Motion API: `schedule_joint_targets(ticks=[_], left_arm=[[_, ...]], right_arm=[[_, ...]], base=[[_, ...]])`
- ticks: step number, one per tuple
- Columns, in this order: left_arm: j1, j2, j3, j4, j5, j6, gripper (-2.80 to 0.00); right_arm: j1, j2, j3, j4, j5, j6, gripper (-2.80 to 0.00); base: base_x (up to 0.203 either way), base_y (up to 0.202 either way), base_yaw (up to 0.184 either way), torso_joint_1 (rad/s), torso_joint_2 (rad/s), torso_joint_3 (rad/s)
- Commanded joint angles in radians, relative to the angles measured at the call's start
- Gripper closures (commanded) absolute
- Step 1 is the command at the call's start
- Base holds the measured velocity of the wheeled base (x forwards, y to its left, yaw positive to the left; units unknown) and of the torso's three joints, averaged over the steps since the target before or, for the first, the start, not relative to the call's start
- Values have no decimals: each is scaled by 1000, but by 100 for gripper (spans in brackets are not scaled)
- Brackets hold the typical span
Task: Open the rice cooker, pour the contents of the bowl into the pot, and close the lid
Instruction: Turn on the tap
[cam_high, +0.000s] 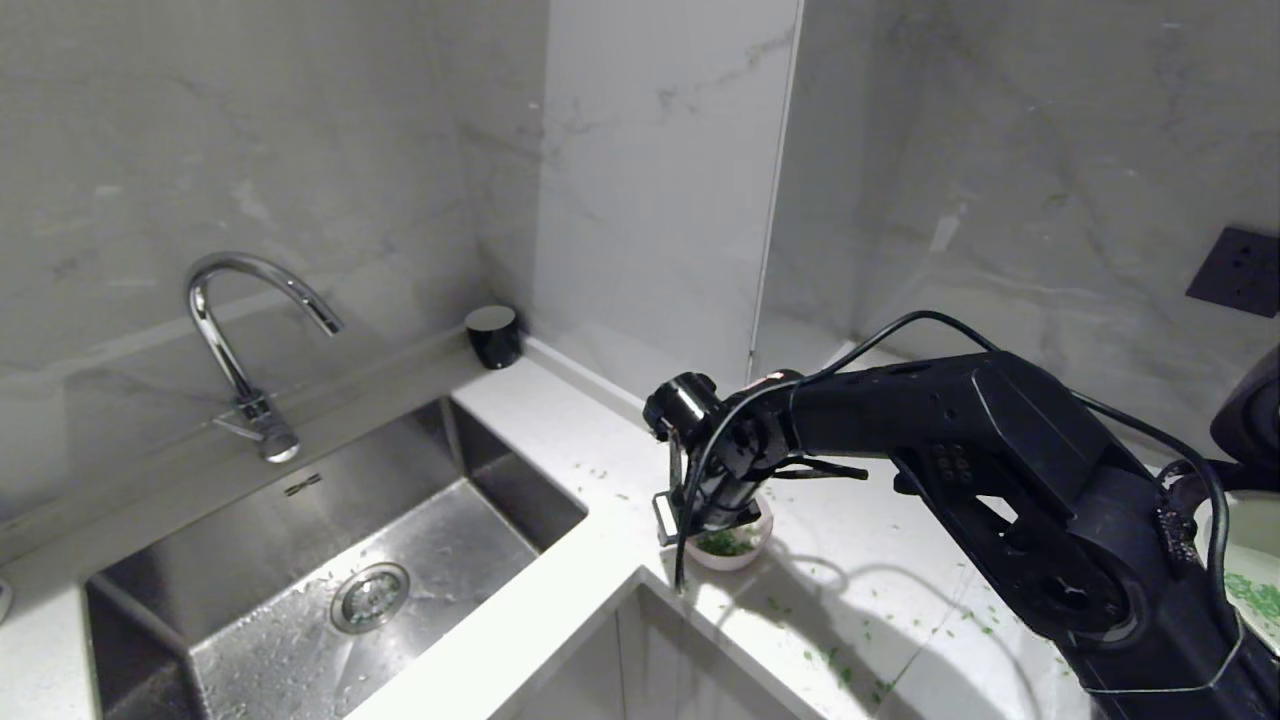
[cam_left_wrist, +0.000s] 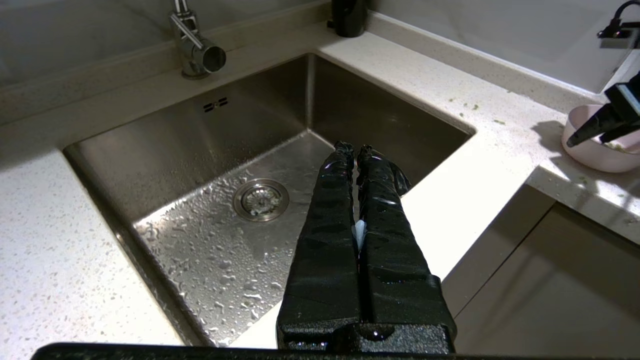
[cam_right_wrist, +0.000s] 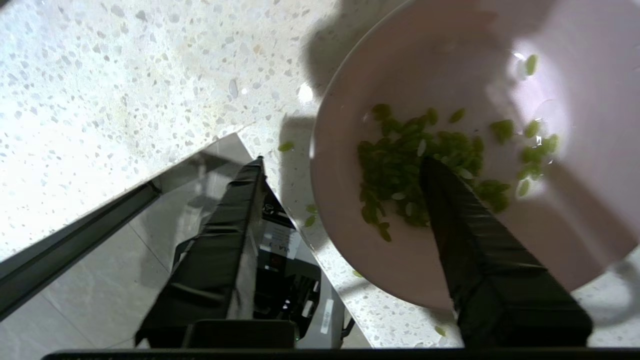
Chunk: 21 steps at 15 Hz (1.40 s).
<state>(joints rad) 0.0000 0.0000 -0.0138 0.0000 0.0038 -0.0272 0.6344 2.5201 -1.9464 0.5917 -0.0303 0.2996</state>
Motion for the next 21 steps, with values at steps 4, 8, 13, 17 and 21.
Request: schedule_joint_targets(ticks=[4, 8, 13, 17, 21], left_arm=[[0, -2, 0, 0, 1, 0, 0], [0, -2, 0, 0, 1, 0, 0], [0, -2, 0, 0, 1, 0, 0], [0, -2, 0, 0, 1, 0, 0], [0, -2, 0, 0, 1, 0, 0]], right_arm=[[-24, -141, 13, 6, 1, 10, -280], [-32, -304, 94, 24, 5, 40, -280], [-52, -624, 450, -14, -6, 40, -280], [-226, -819, 705, -173, -36, 11, -280], [-362, -932, 744, -200, -121, -32, 0]], base=[[0, 0, 0, 0, 0, 0], [0, 0, 0, 0, 0, 0], [0, 0, 0, 0, 0, 0], [0, 0, 0, 0, 0, 0], [0, 0, 0, 0, 0, 0]])
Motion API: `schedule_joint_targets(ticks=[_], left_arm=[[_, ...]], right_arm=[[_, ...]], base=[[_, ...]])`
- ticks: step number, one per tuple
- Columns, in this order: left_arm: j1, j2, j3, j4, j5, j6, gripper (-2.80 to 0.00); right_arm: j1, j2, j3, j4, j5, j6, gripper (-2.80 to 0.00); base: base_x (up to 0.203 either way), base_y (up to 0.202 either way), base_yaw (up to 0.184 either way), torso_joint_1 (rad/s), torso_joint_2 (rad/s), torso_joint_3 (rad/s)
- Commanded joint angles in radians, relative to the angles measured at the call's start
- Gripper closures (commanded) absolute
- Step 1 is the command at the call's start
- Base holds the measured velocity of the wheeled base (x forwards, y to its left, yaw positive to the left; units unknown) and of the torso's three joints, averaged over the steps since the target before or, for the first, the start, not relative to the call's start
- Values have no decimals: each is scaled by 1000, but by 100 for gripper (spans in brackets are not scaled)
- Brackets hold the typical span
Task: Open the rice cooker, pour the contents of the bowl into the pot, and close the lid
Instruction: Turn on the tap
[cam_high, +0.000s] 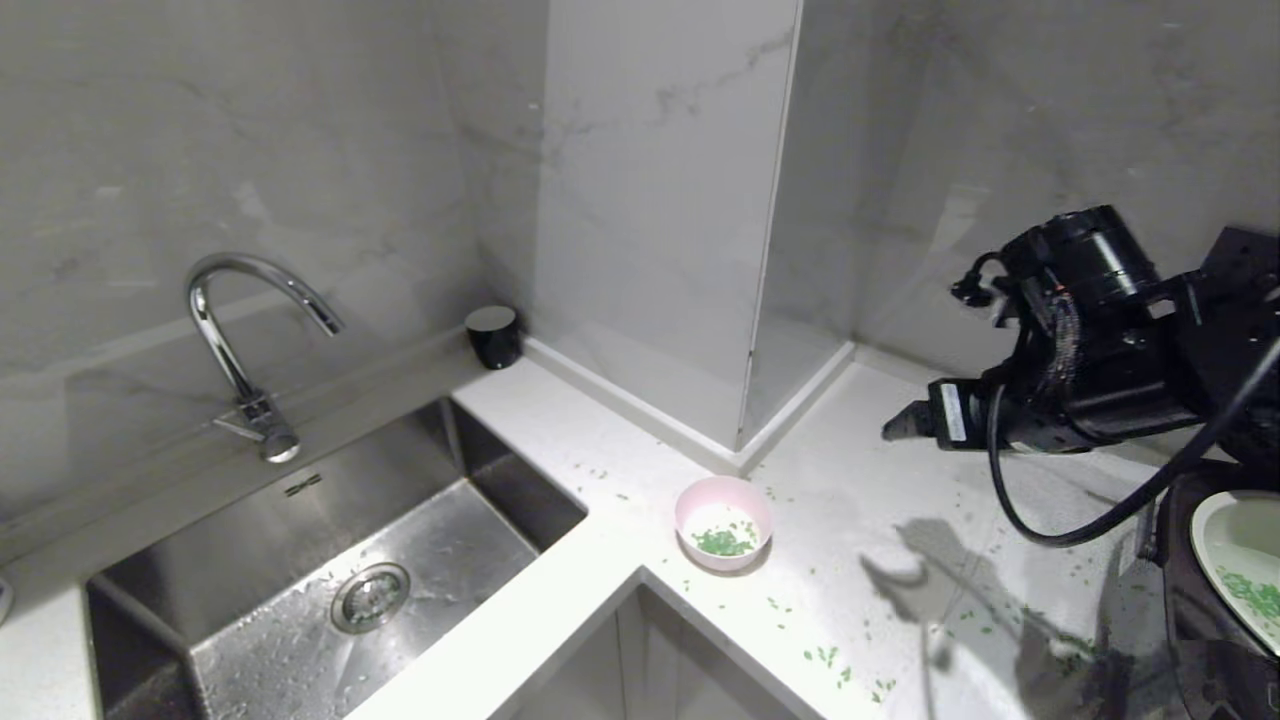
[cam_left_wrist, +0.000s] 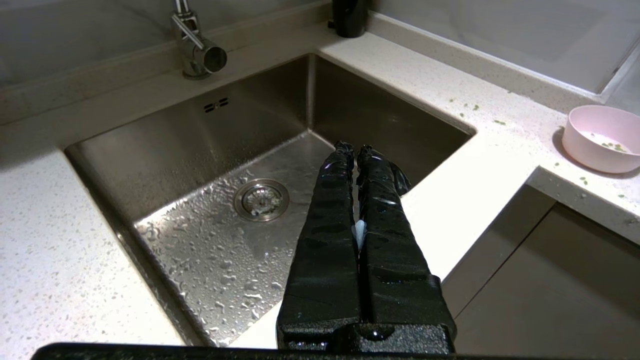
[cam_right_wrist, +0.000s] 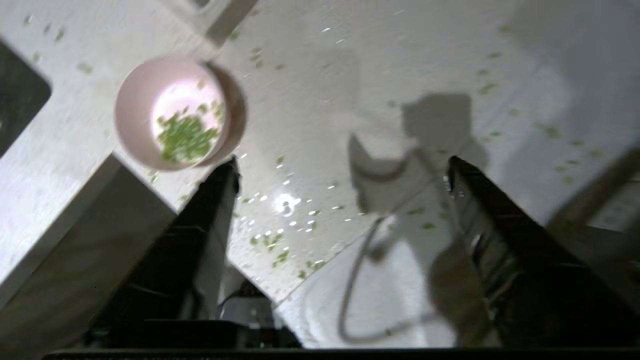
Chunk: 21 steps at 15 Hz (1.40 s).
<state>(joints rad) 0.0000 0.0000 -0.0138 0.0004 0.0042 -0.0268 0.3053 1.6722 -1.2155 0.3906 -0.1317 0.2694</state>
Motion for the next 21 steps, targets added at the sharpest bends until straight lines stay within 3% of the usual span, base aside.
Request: schedule_joint_targets(ticks=[1, 7, 15, 18, 19, 21], left_arm=[[0, -2, 0, 0, 0, -1, 0], [0, -2, 0, 0, 0, -1, 0], [0, -2, 0, 0, 0, -1, 0], [0, -2, 0, 0, 0, -2, 0], [0, -2, 0, 0, 0, -2, 0], [1, -2, 0, 0, 0, -1, 0]], right_arm=[[-36, -125, 21, 1, -28, -10, 0], [-38, -342, 106, 1, -51, -27, 0], [-49, -672, 177, 2, -286, -59, 0], [-55, -826, 221, 2, -338, -168, 0], [-68, -877, 238, 3, -351, -185, 0], [-175, -945, 265, 5, -360, -212, 0]], base=[[0, 0, 0, 0, 0, 0], [0, 0, 0, 0, 0, 0], [0, 0, 0, 0, 0, 0], [0, 0, 0, 0, 0, 0], [0, 0, 0, 0, 0, 0], [0, 0, 0, 0, 0, 0]])
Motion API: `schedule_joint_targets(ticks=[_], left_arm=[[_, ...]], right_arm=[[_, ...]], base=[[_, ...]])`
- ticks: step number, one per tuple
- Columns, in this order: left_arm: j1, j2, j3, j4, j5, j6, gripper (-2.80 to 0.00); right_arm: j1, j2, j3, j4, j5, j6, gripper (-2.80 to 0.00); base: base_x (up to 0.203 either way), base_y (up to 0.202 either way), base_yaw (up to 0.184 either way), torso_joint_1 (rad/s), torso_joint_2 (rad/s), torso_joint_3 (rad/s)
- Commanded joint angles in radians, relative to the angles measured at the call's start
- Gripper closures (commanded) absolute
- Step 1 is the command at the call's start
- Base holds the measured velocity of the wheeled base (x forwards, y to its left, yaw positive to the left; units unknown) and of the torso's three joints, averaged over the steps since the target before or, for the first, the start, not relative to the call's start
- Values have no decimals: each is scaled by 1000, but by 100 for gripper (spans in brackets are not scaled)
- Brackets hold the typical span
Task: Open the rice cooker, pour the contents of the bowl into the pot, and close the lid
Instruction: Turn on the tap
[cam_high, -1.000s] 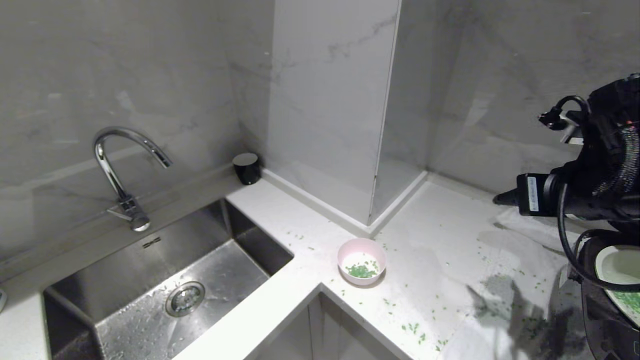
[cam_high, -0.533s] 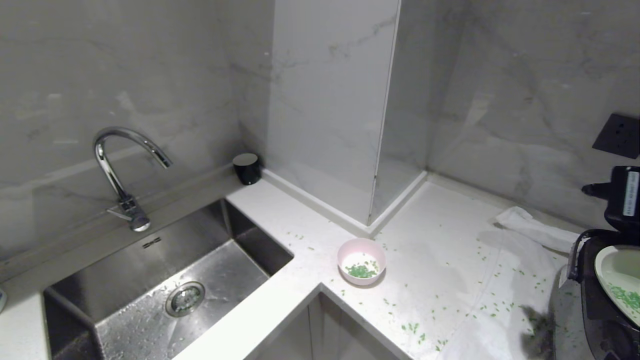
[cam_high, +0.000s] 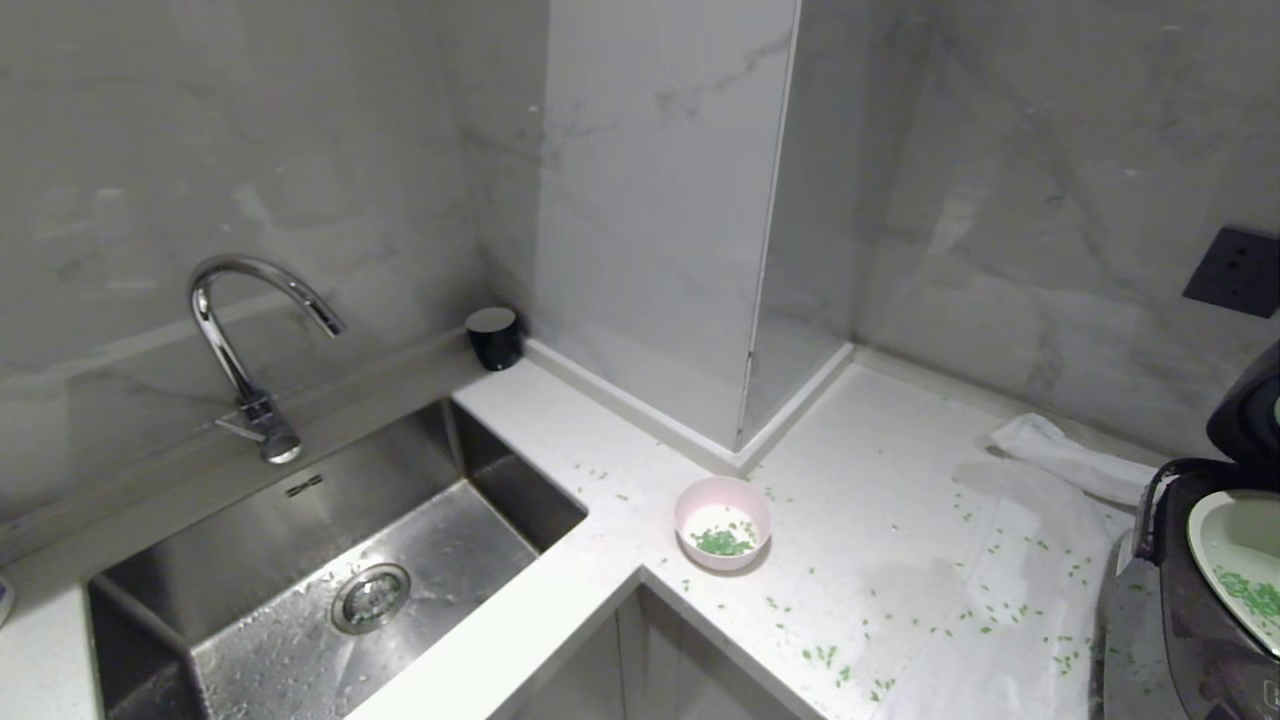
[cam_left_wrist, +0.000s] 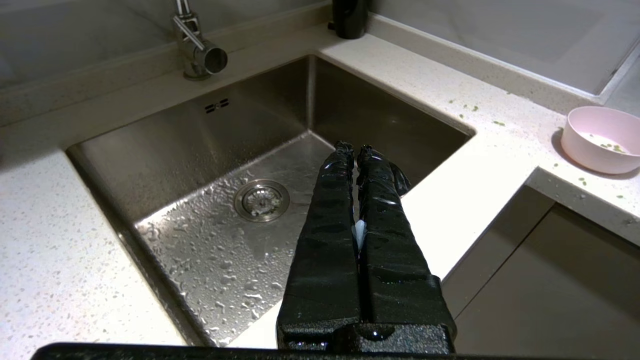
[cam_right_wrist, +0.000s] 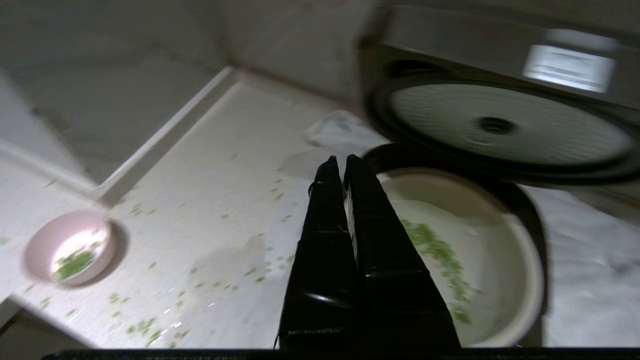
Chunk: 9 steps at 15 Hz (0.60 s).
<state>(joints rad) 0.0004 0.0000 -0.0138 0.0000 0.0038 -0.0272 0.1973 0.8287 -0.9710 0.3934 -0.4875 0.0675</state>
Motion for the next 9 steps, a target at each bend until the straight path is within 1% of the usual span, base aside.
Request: schedule_joint_targets(ticks=[1, 4, 6, 8, 9], left_arm=[[0, -2, 0, 0, 1, 0, 0], [0, -2, 0, 0, 1, -2, 0], [0, -2, 0, 0, 1, -2, 0], [0, -2, 0, 0, 1, -2, 0], [0, -2, 0, 2, 1, -5, 0]], right_arm=[[-110, -148, 27, 2, -6, -30, 0], [-178, -288, 38, 1, -4, -53, 0], [-193, -416, 72, 1, 10, -68, 0], [-199, -541, 129, 1, 65, -79, 0], [-203, -598, 170, 1, 117, -87, 0]], base=[[0, 0, 0, 0, 0, 0], [0, 0, 0, 0, 0, 0], [0, 0, 0, 0, 0, 0], [0, 0, 0, 0, 0, 0], [0, 0, 0, 0, 0, 0]])
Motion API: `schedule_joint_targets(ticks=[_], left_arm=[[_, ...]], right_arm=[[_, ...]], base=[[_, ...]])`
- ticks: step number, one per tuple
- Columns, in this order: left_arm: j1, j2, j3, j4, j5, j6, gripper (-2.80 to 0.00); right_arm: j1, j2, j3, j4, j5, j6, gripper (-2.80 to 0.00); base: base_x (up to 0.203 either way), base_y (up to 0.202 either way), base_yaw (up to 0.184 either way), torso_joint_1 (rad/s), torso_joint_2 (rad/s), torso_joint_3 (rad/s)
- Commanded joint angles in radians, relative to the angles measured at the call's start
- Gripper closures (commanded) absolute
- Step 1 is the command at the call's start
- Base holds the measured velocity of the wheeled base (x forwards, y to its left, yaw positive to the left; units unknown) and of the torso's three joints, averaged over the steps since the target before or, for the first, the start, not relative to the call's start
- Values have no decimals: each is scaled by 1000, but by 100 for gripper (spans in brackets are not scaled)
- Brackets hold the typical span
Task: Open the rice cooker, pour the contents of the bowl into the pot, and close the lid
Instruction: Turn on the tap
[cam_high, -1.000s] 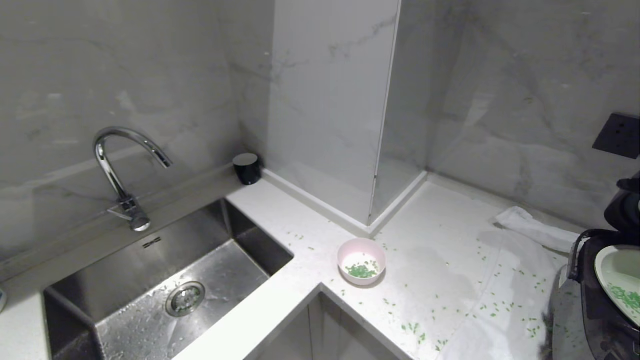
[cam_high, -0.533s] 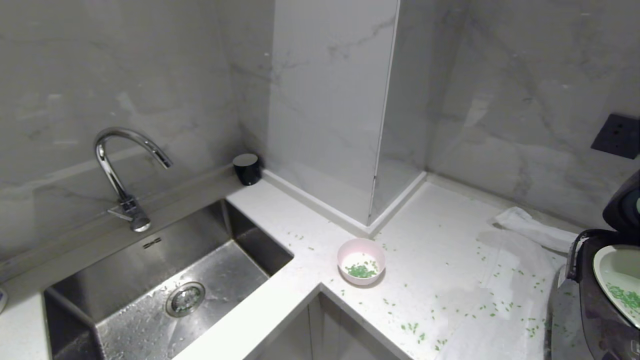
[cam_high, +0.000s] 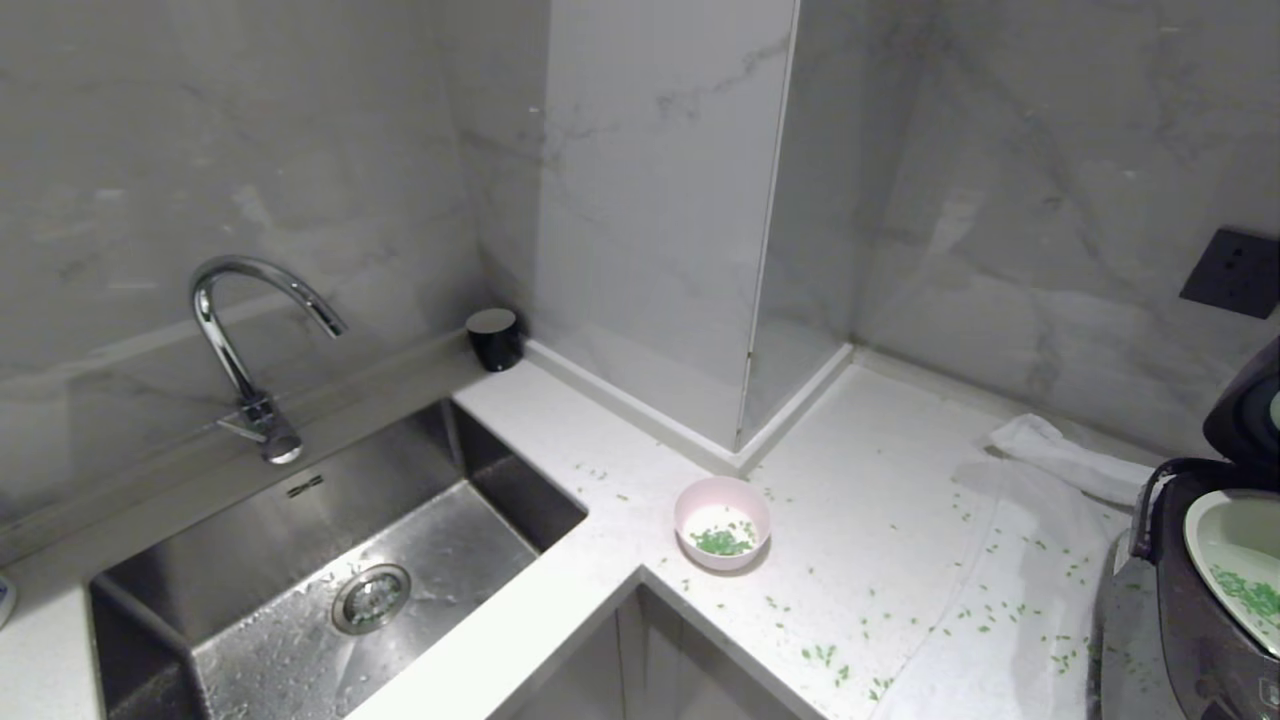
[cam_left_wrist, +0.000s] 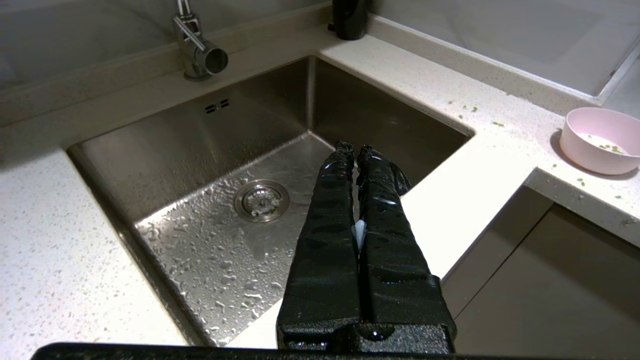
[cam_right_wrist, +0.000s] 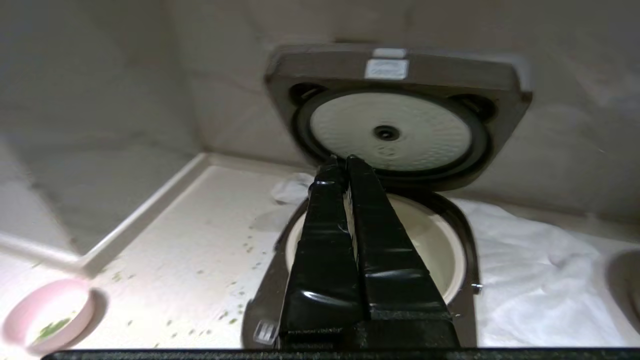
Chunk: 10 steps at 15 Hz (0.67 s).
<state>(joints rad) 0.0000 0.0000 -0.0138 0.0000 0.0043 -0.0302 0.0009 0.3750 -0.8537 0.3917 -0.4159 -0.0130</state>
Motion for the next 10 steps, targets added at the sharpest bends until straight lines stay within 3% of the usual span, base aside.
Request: schedule_joint_targets(ticks=[1, 4, 7, 10], left_arm=[[0, -2, 0, 2, 0, -2, 0], [0, -2, 0, 1, 0, -2, 0], [2, -2, 0, -3, 0, 0, 0], [2, -2, 0, -5, 0, 0, 0]], right_arm=[[-7, -191, 101, 3, 116, -15, 0], [-5, -333, 330, 2, 333, -67, 0], [-4, -369, 546, -68, 419, -120, 0], [-3, -374, 771, -241, 474, -160, 0]], base=[[0, 0, 0, 0, 0, 0], [0, 0, 0, 0, 0, 0], [0, 0, 0, 0, 0, 0], [0, 0, 0, 0, 0, 0]])
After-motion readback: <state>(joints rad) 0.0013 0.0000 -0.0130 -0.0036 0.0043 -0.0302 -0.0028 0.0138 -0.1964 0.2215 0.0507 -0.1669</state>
